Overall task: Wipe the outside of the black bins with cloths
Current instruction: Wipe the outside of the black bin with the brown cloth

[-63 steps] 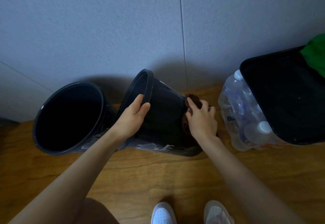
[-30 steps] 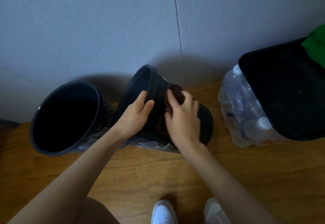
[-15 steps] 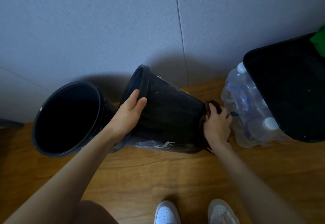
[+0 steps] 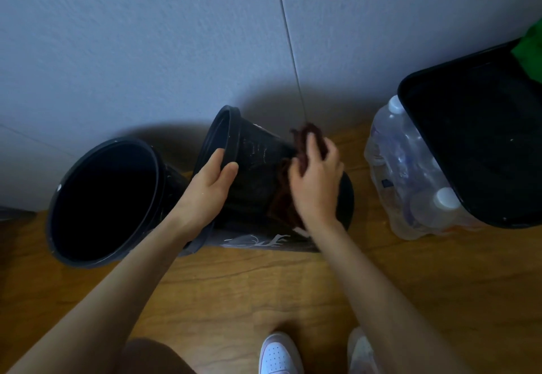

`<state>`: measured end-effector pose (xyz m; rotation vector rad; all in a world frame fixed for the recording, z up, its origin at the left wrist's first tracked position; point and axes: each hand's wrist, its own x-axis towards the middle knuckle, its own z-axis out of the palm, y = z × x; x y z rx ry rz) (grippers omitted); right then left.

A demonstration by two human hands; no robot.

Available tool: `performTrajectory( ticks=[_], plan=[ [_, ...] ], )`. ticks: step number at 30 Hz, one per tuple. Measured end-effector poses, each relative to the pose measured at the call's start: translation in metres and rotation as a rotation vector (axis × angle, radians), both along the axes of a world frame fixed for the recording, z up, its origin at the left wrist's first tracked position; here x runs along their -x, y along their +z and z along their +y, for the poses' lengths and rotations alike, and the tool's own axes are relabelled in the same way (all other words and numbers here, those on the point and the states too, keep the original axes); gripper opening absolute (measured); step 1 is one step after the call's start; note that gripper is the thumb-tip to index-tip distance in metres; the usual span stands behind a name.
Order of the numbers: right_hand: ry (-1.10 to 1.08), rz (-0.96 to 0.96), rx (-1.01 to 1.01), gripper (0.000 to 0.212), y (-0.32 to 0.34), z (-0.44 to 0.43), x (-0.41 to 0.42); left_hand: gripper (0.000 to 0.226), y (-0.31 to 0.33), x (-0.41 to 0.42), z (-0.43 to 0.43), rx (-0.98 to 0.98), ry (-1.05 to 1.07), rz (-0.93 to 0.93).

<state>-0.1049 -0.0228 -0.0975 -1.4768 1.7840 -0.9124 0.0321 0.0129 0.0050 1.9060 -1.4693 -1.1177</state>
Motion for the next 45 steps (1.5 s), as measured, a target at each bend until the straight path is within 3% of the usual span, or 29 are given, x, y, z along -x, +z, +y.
performTrajectory(
  ticks=[3, 6, 9, 13, 16, 19, 23, 27, 33, 36, 39, 42, 43, 45],
  plan=[
    [-0.092, 0.097, -0.214, 0.049, -0.035, -0.01, 0.034, 0.023, 0.0, -0.002, 0.0, -0.001, 0.037, 0.008],
    [-0.121, 0.162, -0.283, 0.048, -0.049, -0.011, 0.051, 0.026, 0.0, -0.002, -0.002, -0.004, 0.049, 0.027],
    [-0.115, 0.129, -0.249, 0.048, -0.04, -0.001, 0.043, 0.029, -0.001, -0.003, -0.001, -0.023, 0.069, 0.018],
    [-0.029, -0.004, -0.051, 0.057, 0.0, 0.022, -0.001, 0.041, -0.001, -0.003, 0.002, -0.041, 0.056, 0.004],
    [0.075, -0.02, 0.096, 0.066, 0.031, 0.028, -0.039, 0.035, 0.0, 0.0, 0.001, -0.035, 0.032, -0.001],
    [0.104, 0.026, 0.192, 0.06, 0.041, 0.017, -0.054, 0.024, -0.001, -0.001, 0.0, -0.036, 0.062, 0.036],
    [0.045, 0.087, 0.054, 0.052, 0.026, -0.022, -0.036, 0.024, -0.001, -0.005, 0.002, -0.04, 0.04, 0.044],
    [-0.042, 0.161, -0.14, 0.048, -0.01, -0.035, 0.003, 0.042, -0.002, -0.014, 0.005, -0.072, 0.067, 0.037],
    [-0.065, 0.173, -0.111, 0.05, -0.042, -0.017, 0.041, 0.027, -0.001, -0.008, 0.005, -0.023, 0.028, 0.071],
    [-0.082, 0.07, -0.034, 0.051, -0.041, -0.011, 0.05, 0.025, 0.002, -0.006, 0.007, 0.001, 0.0, 0.074],
    [-0.128, -0.164, 0.044, 0.055, -0.029, -0.006, 0.059, 0.033, 0.003, -0.008, 0.007, -0.008, -0.014, 0.071],
    [-0.207, -0.474, -0.115, 0.066, -0.019, -0.004, 0.065, 0.062, 0.005, -0.008, 0.004, -0.014, -0.028, 0.119],
    [-0.25, -0.639, -0.188, 0.062, -0.014, -0.004, 0.066, 0.067, 0.006, -0.007, 0.002, -0.018, -0.028, 0.127],
    [-0.328, -0.941, -0.329, 0.036, -0.004, -0.002, 0.068, 0.065, 0.006, -0.005, 0.001, -0.018, -0.011, 0.102]
  ],
)
